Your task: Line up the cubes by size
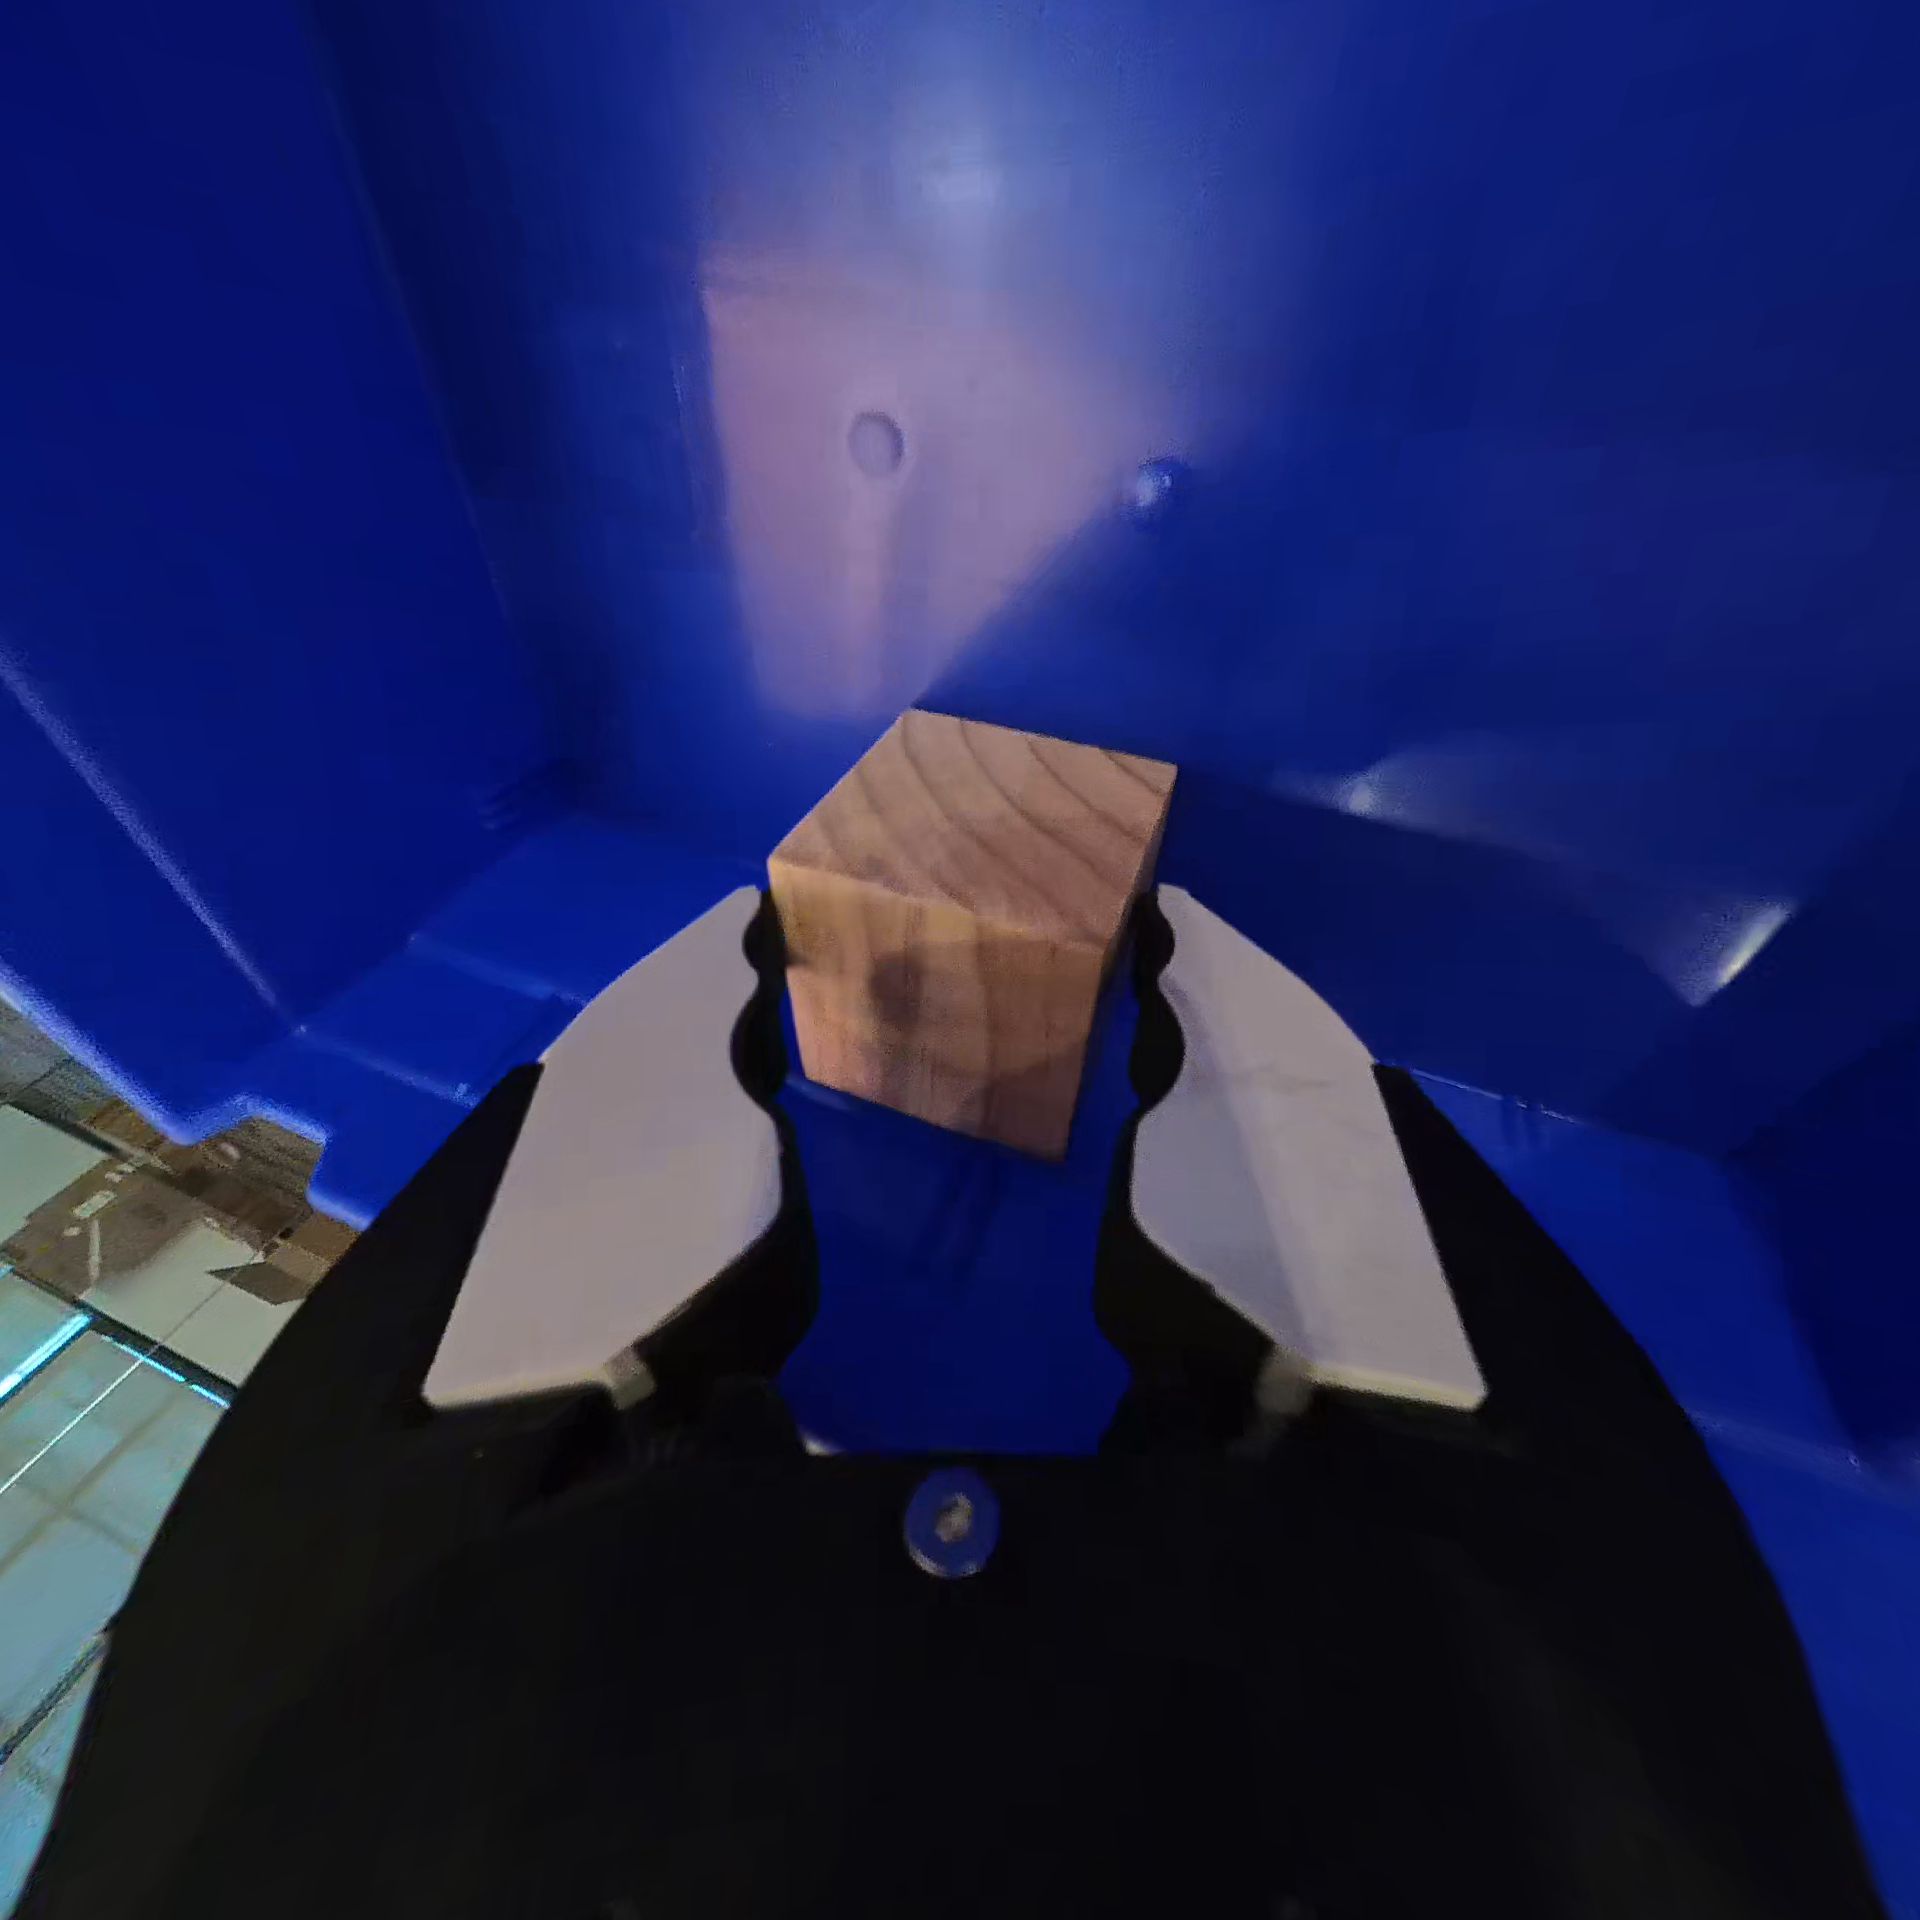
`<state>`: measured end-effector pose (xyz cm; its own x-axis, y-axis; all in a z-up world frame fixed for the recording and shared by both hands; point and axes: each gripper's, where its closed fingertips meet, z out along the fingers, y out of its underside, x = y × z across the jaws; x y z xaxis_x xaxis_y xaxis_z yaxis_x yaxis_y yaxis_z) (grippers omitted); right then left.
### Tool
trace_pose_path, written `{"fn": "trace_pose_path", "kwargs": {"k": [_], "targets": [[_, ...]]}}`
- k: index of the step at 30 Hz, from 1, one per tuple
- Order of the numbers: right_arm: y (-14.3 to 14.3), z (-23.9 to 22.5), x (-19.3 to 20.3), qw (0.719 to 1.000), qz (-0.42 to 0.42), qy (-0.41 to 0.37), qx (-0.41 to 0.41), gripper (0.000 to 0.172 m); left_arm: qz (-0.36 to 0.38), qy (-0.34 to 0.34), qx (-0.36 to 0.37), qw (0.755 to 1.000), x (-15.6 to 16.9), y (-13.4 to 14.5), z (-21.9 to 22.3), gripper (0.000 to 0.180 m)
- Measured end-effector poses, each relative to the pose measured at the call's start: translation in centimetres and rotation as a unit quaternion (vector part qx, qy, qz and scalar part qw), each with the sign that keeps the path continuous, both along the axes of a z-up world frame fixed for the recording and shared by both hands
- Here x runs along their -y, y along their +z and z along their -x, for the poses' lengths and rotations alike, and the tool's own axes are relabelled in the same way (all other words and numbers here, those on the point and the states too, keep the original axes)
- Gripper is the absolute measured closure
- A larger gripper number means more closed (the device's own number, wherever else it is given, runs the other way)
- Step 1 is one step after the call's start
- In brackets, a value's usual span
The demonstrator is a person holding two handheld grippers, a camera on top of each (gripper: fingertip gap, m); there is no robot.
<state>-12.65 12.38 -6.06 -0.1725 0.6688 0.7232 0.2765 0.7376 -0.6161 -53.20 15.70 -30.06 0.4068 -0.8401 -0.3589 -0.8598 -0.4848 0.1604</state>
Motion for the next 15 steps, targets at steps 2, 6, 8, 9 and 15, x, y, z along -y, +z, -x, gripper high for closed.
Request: {"fn": "trace_pose_path", "kwargs": {"k": [2, 6, 8, 9, 15], "targets": [[-0.2, 0.1, -0.1, 1.000, 0.000, -0.001, 0.003, 0.141, 0.003, -0.002, -0.003, 1.000, 0.0, 0.0, 0.0, 0.116], [-0.3, 0.3, -0.2, 1.000, 0.002, -0.002, 0.003, 0.141, -0.028, -0.002, 0.026, 0.999, -0.3, 0.6, -0.6, 0.119], [-0.2, 0.4, -0.4, 1.000, 0.003, -0.006, 0.000, 0.141, -0.068, -0.001, 0.041, 0.997, -0.5, 2.0, -1.1, 0.120], [-0.2, 0.4, -0.5, 1.000, 0.005, -0.007, -0.003, 0.140, -0.094, 0.002, 0.048, 0.994, -0.6, 3.1, -1.5, 0.120], [0.9, 1.2, -0.3, 0.999, 0.019, -0.001, -0.043, 0.131, -0.308, -0.063, 0.186, 0.931, -0.9, 14.5, -11.3, 0.121]]}}
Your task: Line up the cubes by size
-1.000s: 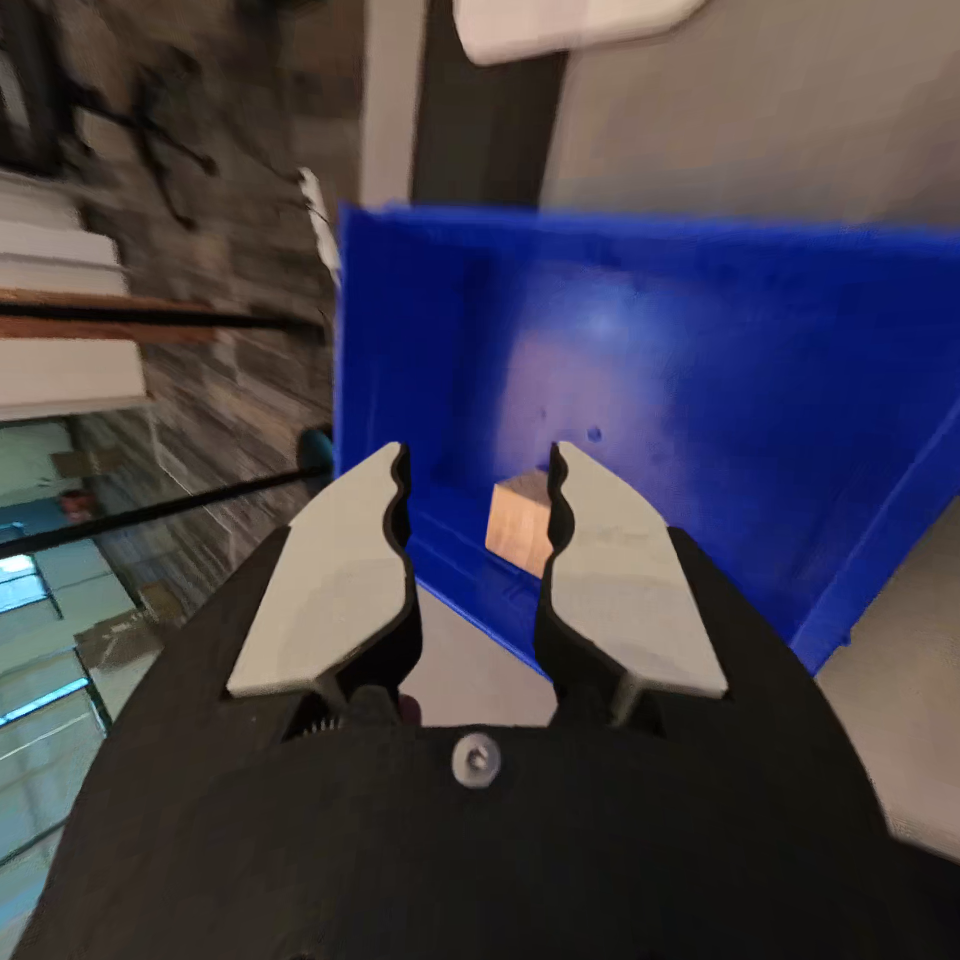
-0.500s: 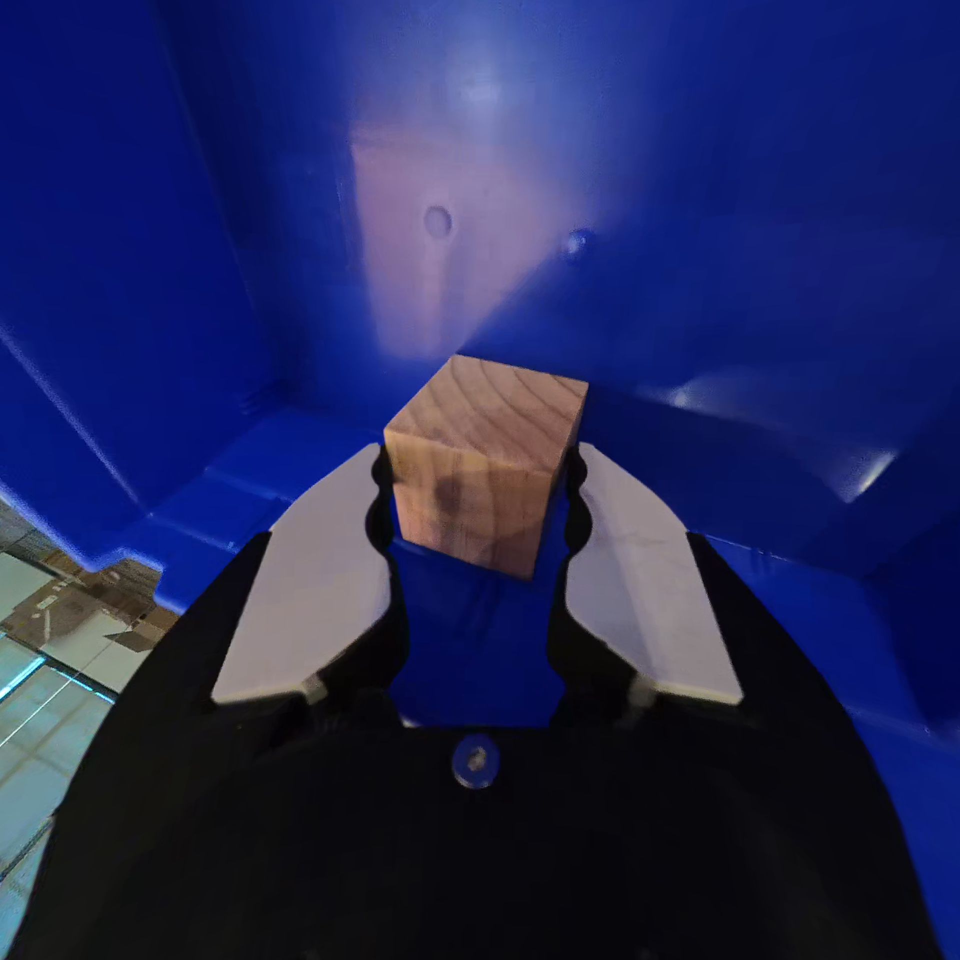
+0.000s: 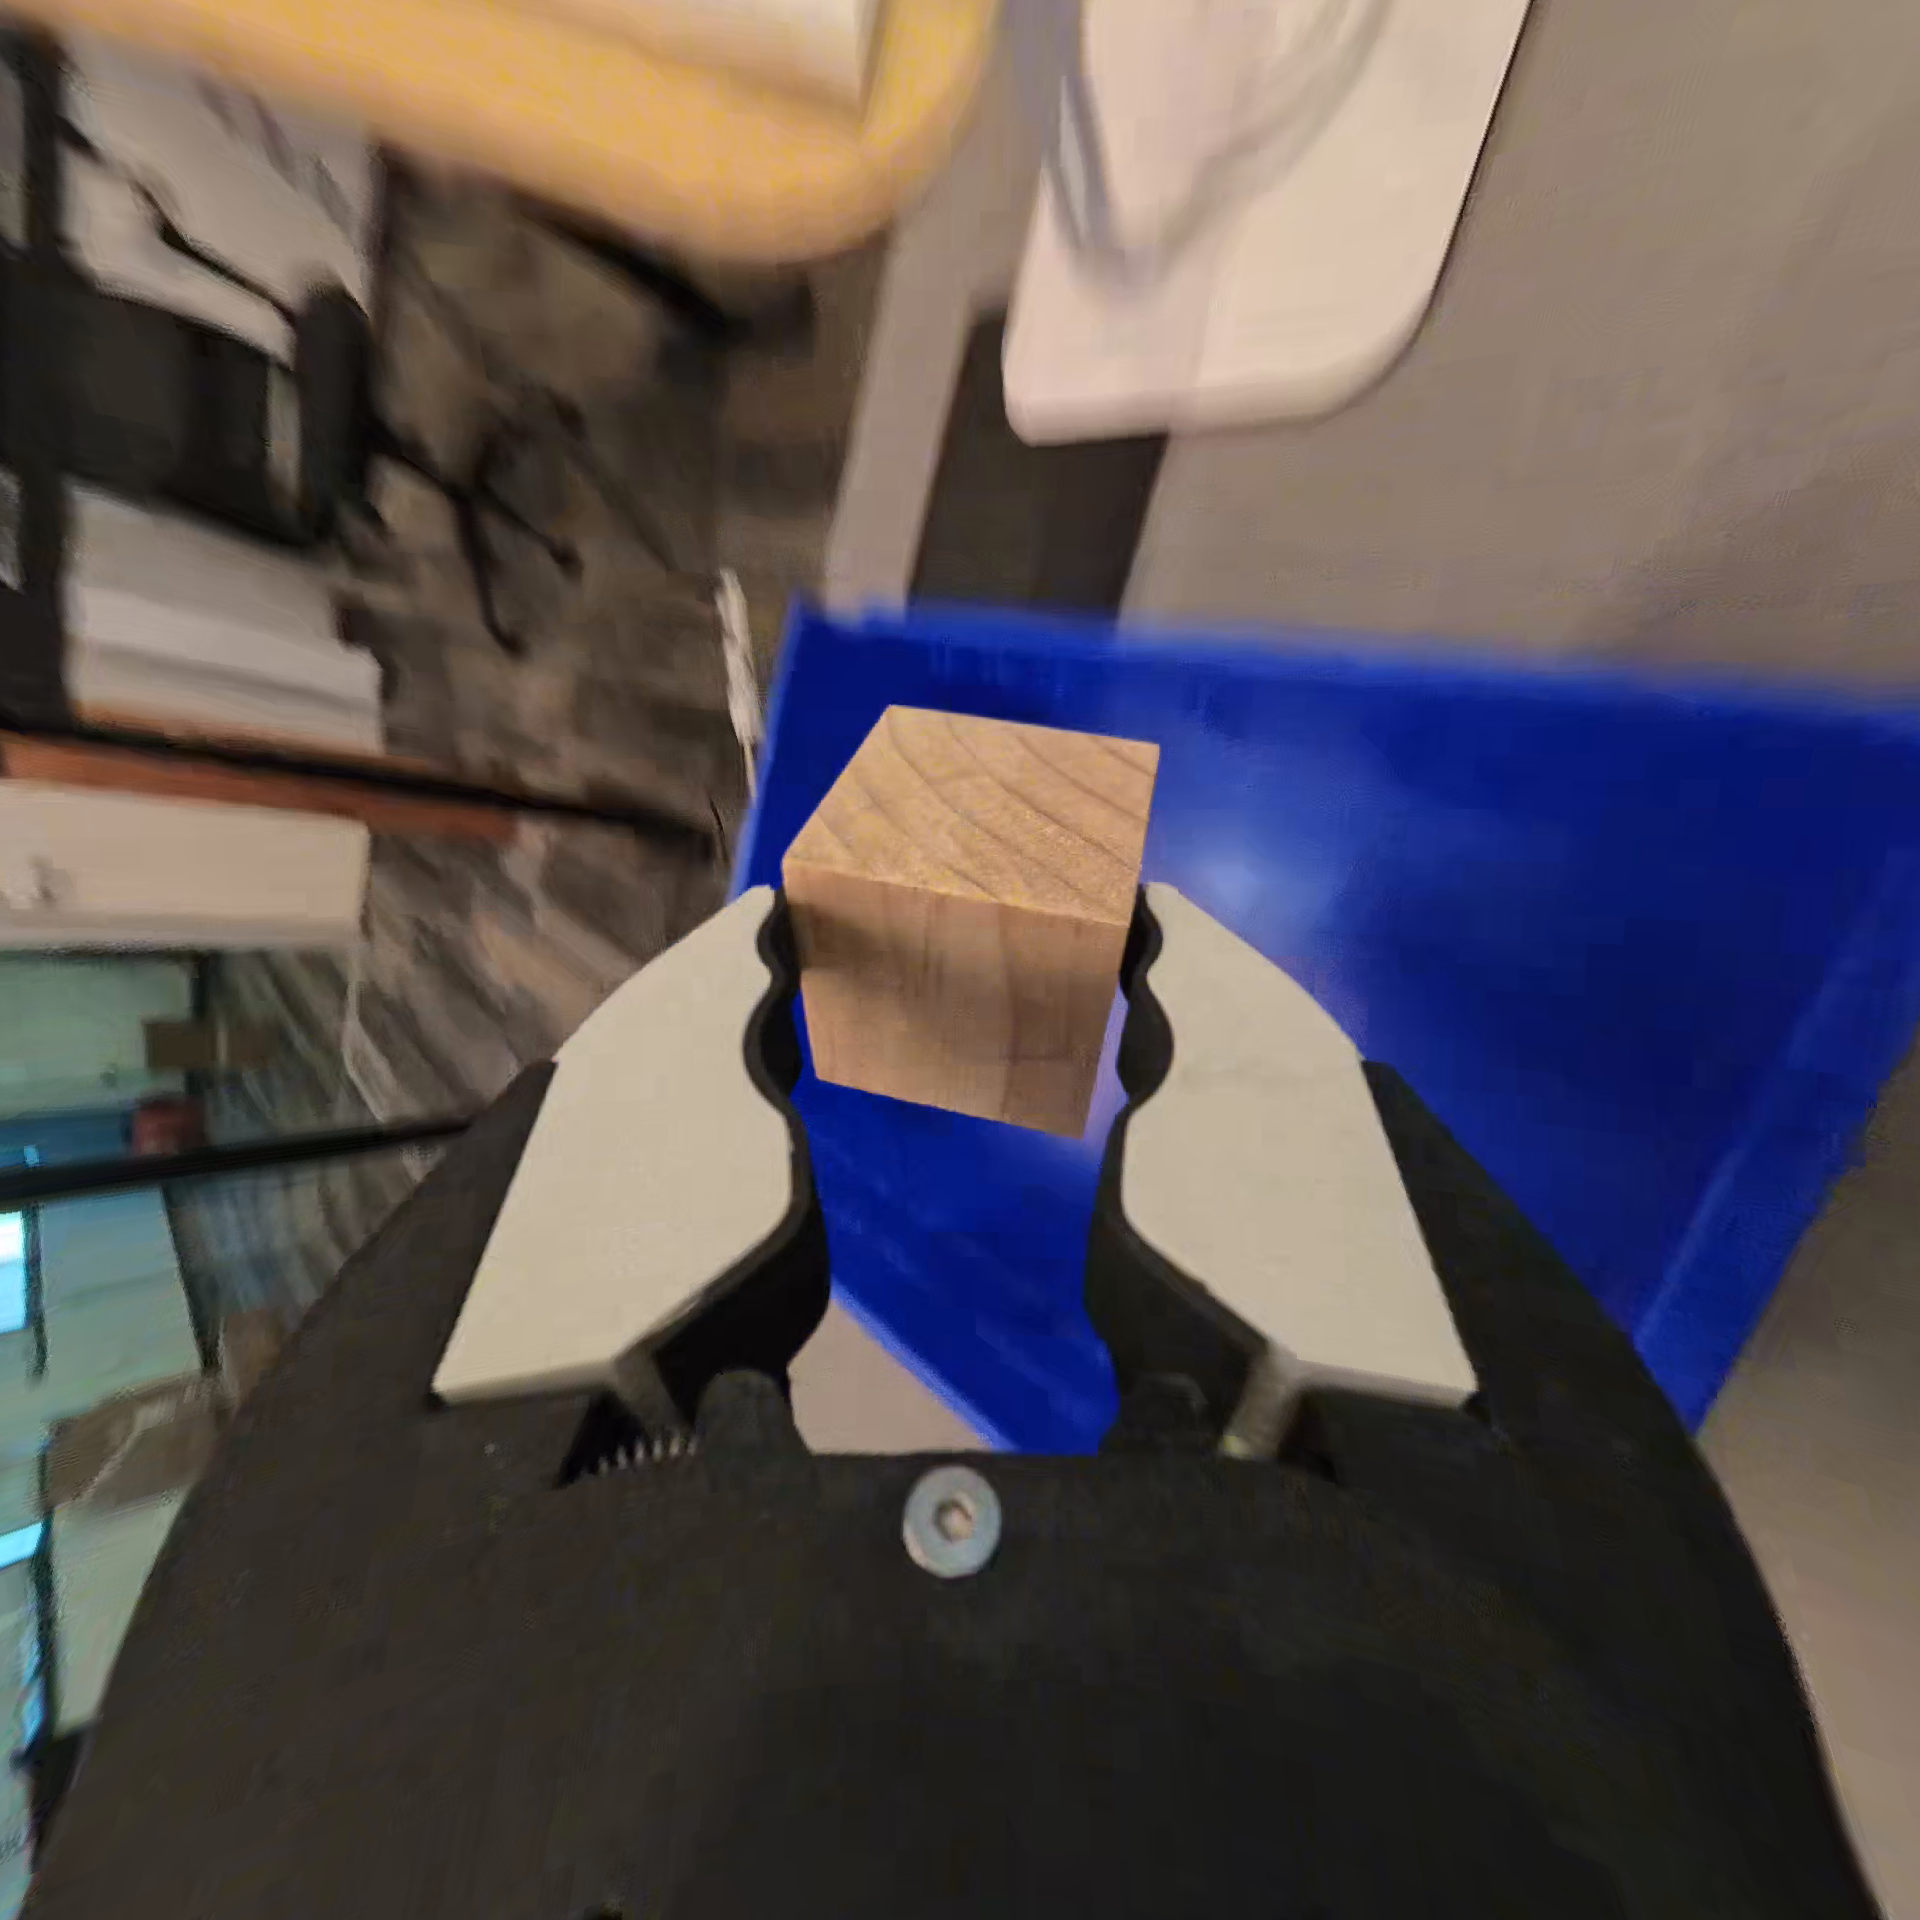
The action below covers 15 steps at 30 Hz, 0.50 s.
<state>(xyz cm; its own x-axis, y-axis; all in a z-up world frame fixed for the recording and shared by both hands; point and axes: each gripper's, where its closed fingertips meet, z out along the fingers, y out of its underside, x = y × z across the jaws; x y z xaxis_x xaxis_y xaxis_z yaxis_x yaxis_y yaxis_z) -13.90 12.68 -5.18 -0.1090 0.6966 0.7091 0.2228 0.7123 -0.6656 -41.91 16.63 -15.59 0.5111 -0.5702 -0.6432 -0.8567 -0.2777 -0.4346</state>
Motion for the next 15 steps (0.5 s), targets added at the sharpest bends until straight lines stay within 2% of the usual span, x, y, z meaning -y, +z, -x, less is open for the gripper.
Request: {"fn": "trace_pose_path", "kwargs": {"k": [3, 6, 10, 15], "targets": [[0.3, 0.6, 0.5, 1.000, -0.001, 0.007, -0.014, 0.123, -0.095, -0.070, 0.059, 0.991, 1.2, 5.1, -7.0, 0.121], [0.6, 1.1, 1.3, 0.999, 0.006, 0.023, -0.032, 0.115, -0.154, -0.144, 0.101, 0.972, 2.9, 8.5, -13.6, 0.121], [1.0, 1.7, 1.9, 0.998, 0.019, 0.039, -0.052, 0.108, -0.205, -0.240, 0.161, 0.935, 5.6, 11.9, -20.8, 0.121], [1.4, 1.5, 2.1, 0.997, 0.012, 0.045, -0.063, 0.105, -0.233, -0.295, 0.181, 0.909, 8.0, 14.0, -24.8, 0.122]]}}
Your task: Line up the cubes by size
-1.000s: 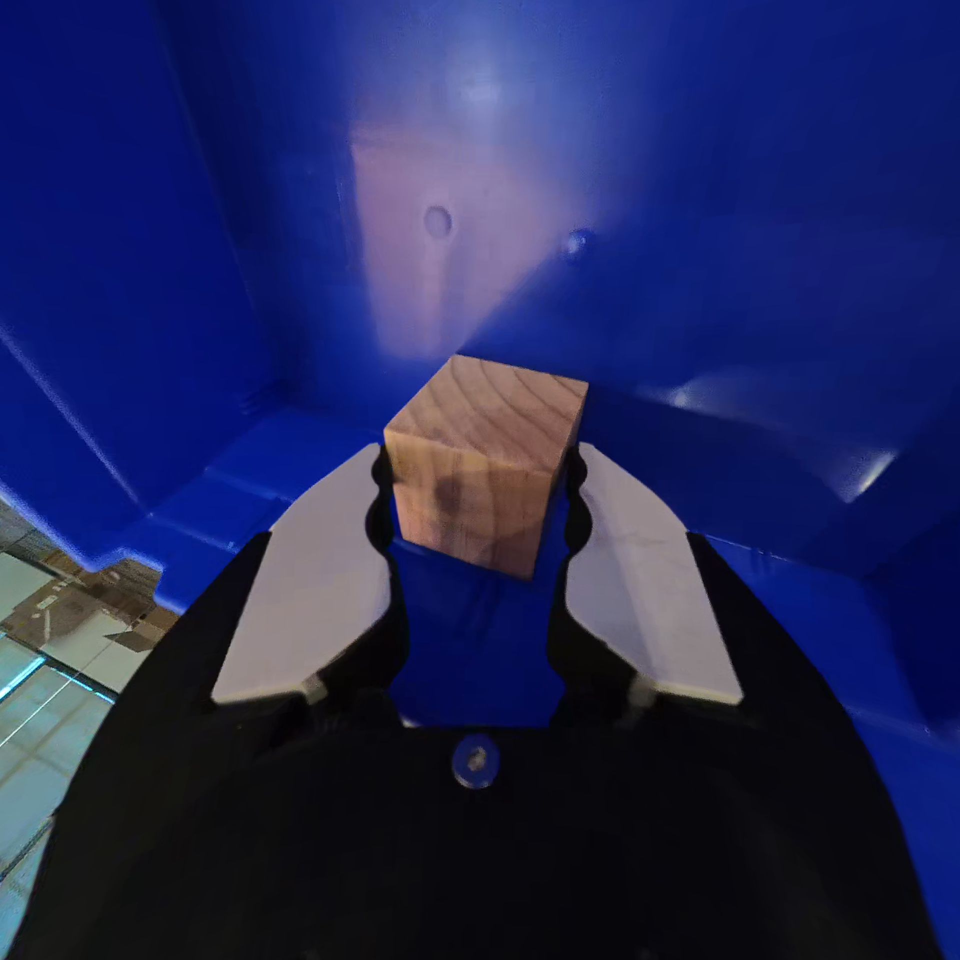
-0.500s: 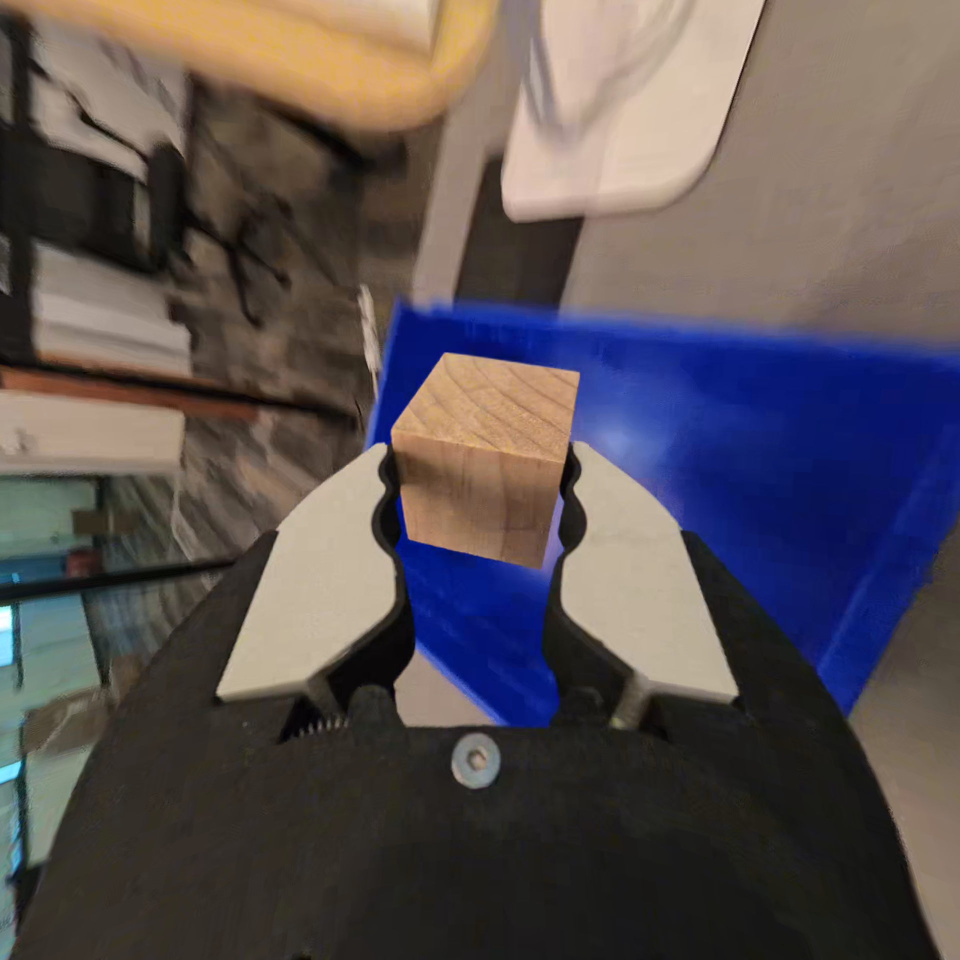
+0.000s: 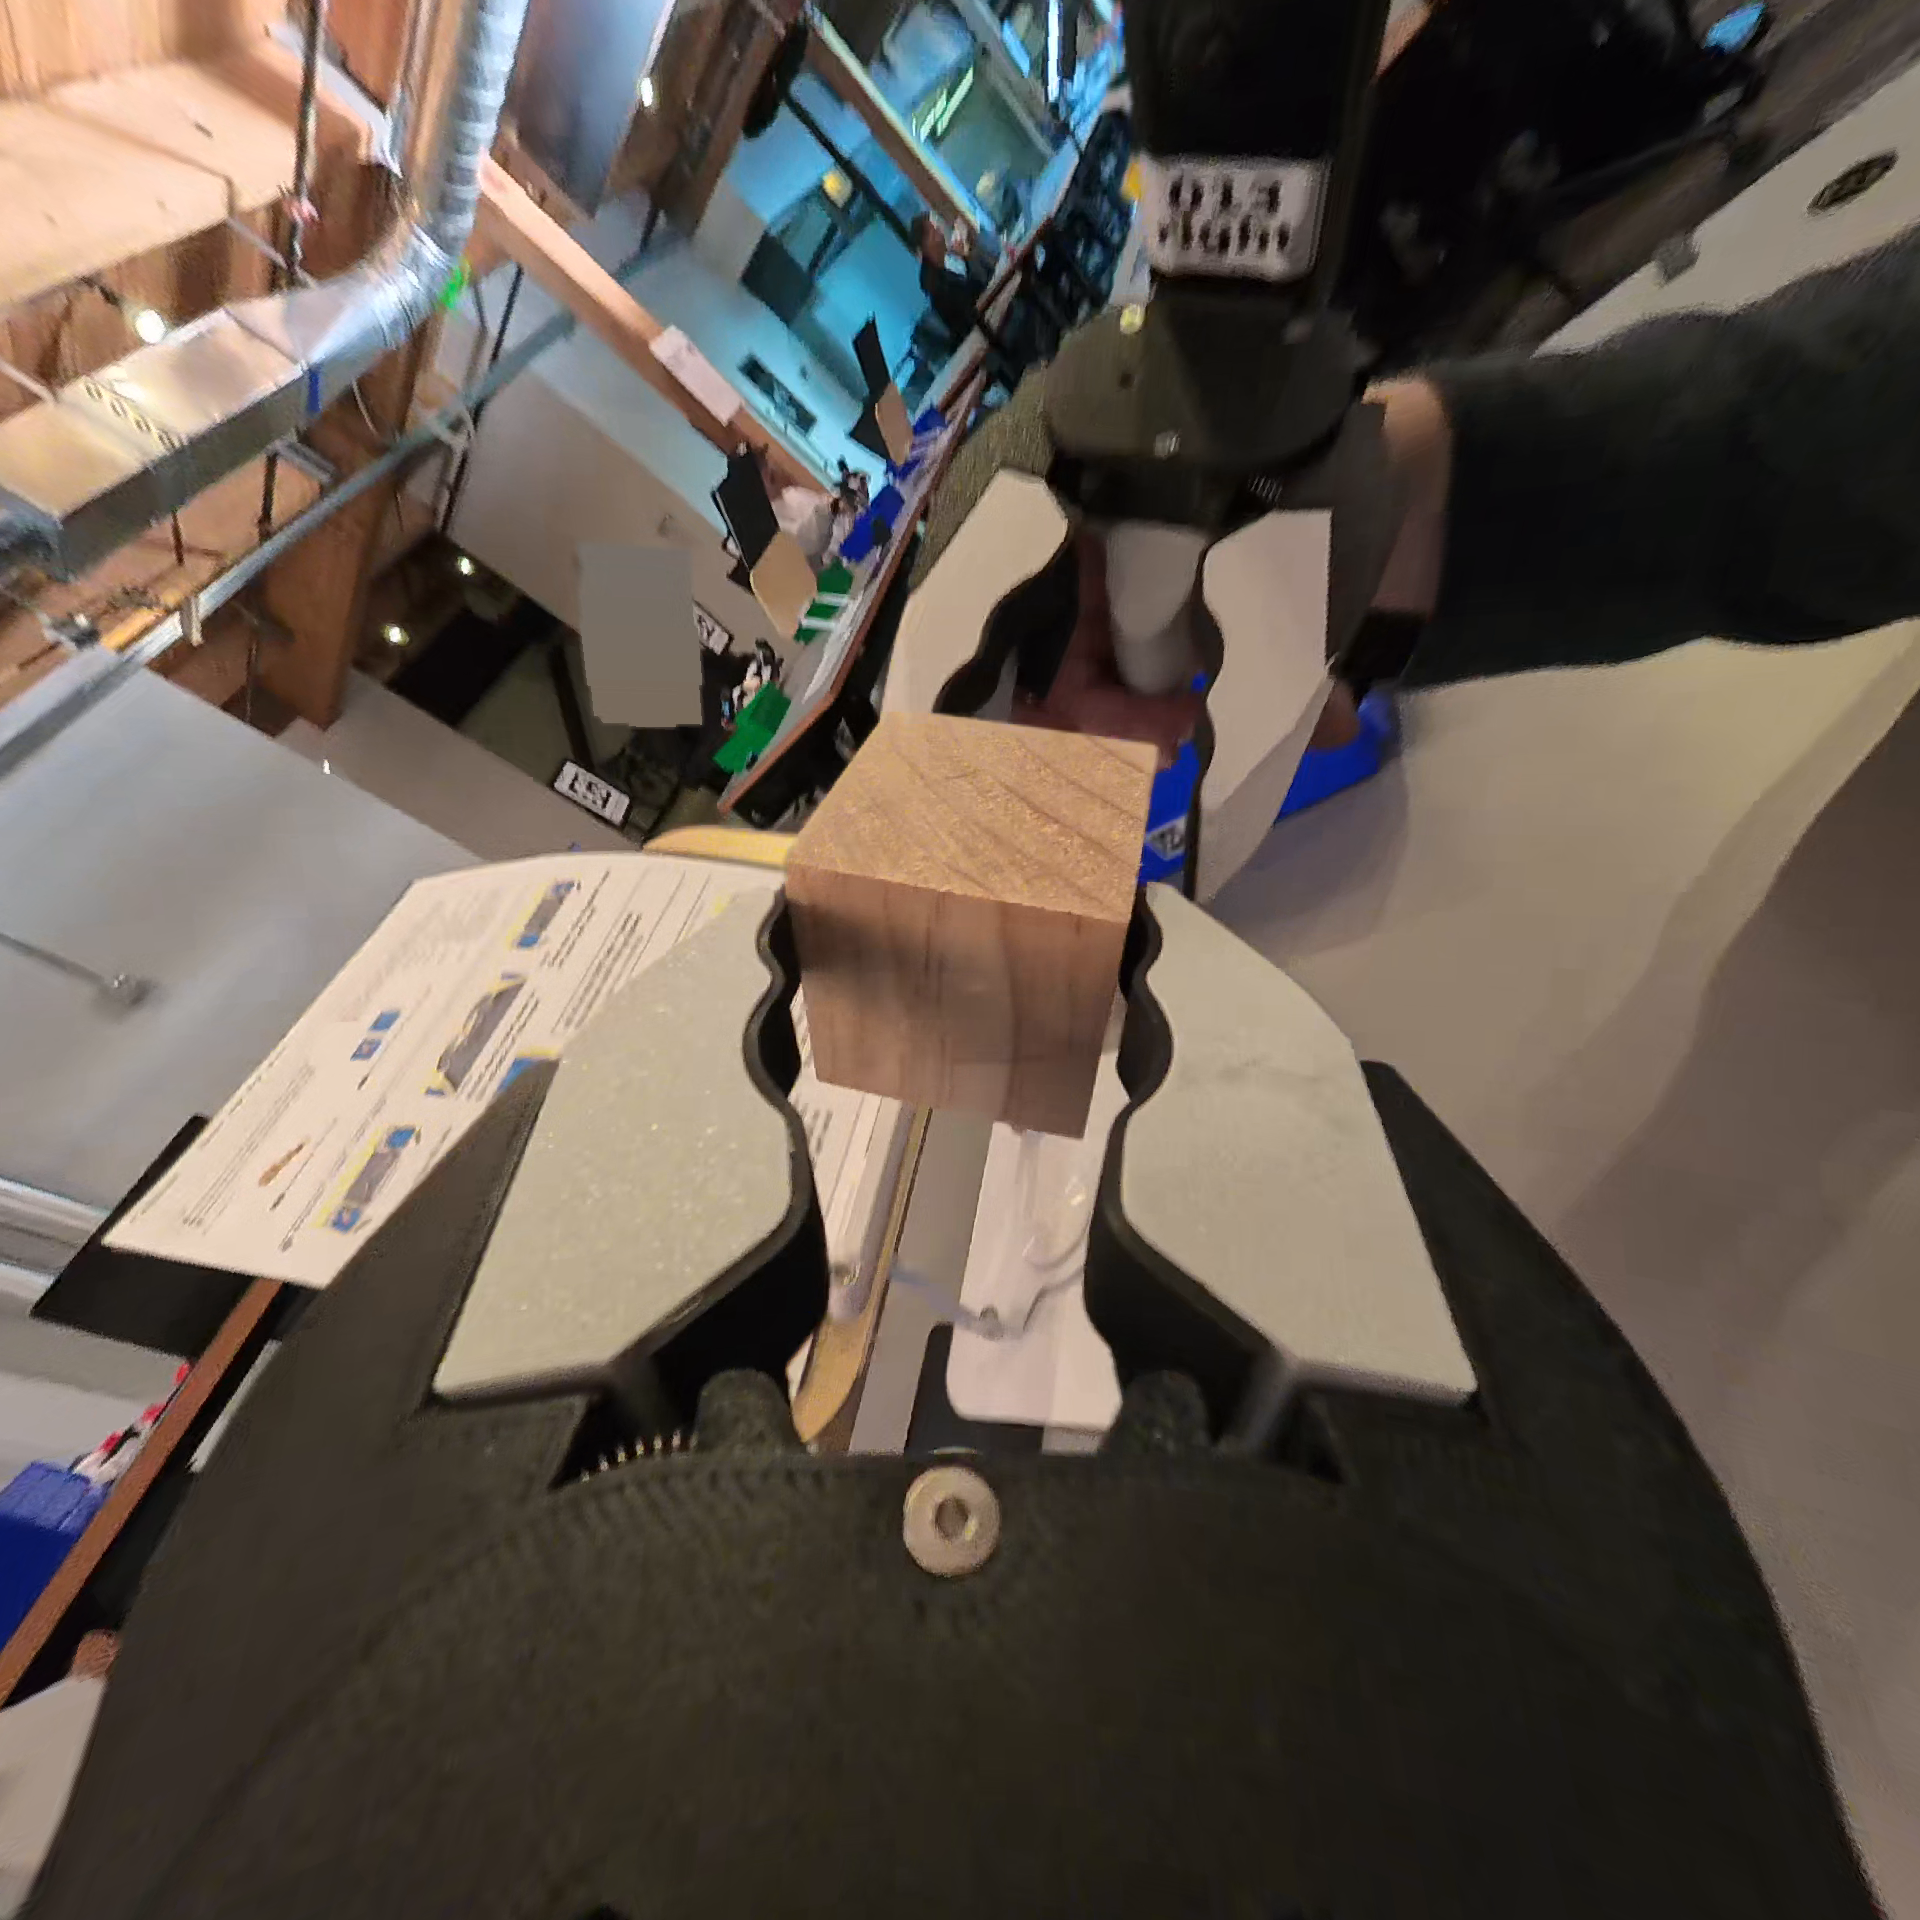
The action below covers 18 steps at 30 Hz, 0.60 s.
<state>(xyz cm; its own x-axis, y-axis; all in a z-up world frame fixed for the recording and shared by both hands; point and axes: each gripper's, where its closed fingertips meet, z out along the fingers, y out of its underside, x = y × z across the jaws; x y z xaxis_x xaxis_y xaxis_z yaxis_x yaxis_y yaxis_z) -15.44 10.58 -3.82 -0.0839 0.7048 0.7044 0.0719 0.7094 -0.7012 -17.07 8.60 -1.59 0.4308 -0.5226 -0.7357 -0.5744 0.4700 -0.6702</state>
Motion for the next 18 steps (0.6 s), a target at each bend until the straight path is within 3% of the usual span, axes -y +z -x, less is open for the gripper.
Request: {"fn": "trace_pose_path", "kwargs": {"k": [18], "targets": [[2.2, -0.4, 2.2, 0.997, -0.030, 0.036, -0.061, 0.112, -0.020, -0.084, 0.029, 0.996, 2.0, 2.0, -4.0, 0.122]]}}
